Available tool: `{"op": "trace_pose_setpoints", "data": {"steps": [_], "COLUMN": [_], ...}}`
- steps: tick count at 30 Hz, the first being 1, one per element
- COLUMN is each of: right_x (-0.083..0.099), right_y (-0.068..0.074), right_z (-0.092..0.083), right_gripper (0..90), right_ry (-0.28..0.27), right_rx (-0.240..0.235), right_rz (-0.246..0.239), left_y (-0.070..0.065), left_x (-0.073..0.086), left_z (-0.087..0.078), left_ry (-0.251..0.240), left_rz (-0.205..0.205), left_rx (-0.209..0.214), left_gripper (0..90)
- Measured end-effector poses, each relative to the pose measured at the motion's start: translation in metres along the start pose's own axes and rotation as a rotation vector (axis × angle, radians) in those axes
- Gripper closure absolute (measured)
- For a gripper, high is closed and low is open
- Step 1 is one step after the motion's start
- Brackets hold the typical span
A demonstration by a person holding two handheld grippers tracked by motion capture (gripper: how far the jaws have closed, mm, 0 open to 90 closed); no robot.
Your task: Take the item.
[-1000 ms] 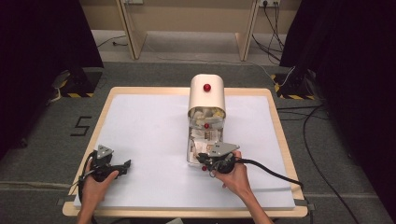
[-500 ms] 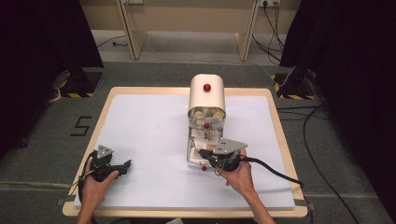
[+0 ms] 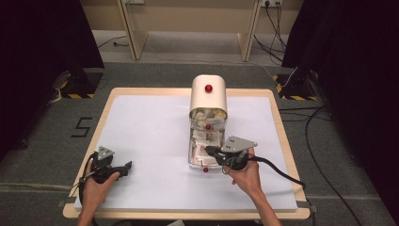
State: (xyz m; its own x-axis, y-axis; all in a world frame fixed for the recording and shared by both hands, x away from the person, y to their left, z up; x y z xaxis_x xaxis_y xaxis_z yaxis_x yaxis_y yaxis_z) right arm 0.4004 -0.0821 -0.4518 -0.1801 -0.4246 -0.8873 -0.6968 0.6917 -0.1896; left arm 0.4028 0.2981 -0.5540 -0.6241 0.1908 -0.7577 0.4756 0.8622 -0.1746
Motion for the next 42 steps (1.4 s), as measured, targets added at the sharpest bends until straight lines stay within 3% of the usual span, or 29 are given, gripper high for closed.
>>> {"op": "trace_pose_setpoints", "data": {"steps": [22,42], "right_x": [-0.004,-0.003], "right_y": [-0.016,-0.035], "right_z": [-0.011,-0.024], "right_gripper": [87.3,87.3], "right_ry": [-0.015,-0.033], "right_rx": [0.039,0.07], "right_rz": [0.019,0.074], "left_y": [0.0,0.0], "left_x": [0.0,0.0], "left_z": [0.0,0.0], "left_ry": [0.0,0.001], "left_rz": [0.0,0.001], "left_rx": [0.0,-0.001], "left_gripper": [12.5,12.5]}}
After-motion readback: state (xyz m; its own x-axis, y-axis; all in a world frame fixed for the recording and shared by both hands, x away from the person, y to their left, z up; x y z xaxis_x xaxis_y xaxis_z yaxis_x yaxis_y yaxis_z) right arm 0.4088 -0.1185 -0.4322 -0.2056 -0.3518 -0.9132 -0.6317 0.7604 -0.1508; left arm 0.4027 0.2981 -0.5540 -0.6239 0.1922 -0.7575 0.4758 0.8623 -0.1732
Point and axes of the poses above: each handheld gripper's, and its own axes: z roughly forward along the jaws, x roughly out of its underside, y roughly to its left, the point moved 6 cm from there along z, roughly forward along the jaws, and after that the axes turned 14 degrees about x, right-handed, at the moved point
